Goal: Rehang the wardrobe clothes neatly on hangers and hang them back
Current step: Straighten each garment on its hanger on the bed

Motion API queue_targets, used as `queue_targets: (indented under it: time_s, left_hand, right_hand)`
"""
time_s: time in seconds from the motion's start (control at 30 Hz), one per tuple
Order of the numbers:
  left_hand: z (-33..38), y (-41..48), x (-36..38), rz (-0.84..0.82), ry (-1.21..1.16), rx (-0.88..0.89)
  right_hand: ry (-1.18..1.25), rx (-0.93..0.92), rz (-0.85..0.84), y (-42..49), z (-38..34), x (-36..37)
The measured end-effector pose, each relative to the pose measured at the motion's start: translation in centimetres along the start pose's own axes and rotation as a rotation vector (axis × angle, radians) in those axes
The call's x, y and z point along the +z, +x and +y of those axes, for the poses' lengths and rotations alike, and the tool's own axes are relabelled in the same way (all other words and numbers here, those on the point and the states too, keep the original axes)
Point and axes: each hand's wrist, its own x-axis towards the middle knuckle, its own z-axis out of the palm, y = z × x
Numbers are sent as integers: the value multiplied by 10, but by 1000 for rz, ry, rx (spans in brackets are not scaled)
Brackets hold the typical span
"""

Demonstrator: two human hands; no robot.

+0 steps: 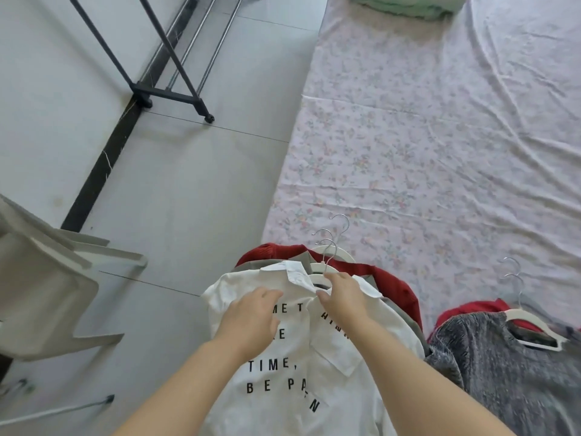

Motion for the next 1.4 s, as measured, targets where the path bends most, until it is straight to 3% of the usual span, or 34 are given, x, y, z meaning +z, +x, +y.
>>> queue_targets:
  time_s: [0.17, 0.3, 0.43, 0.67, 0.83, 0.93, 1.03, 1.17, 1.4]
  left_hand:
    - [1, 19, 15, 6, 14, 25]
    - [4, 21, 19, 2, 26, 29]
    - [16, 14, 11, 22, 21, 57]
    - [55, -22, -13, 170, -5, 199]
    - [74, -65, -22, 186, -1, 323]
    - [89, -91, -33, 299, -38, 391]
    - [105, -116, -46, 383, -64, 492]
    - [122, -155, -52, 361, -150, 627]
    - [136, -222, -39, 319, -193, 748]
  right_hand:
    - [-38, 83, 45, 30, 10, 13]
    - [-138, 43, 114, 29, 17, 19]
    - [43, 13, 206, 9, 19, 10]
    - [288, -146, 284, -90, 12, -24]
    - [451, -208, 392, -166, 2, -57]
    - [488, -229, 468, -202, -3, -75]
    - [533, -202, 586, -239, -4, -84]
    - [644, -127, 720, -292, 0, -81]
    - [443, -39, 949, -394, 11, -42]
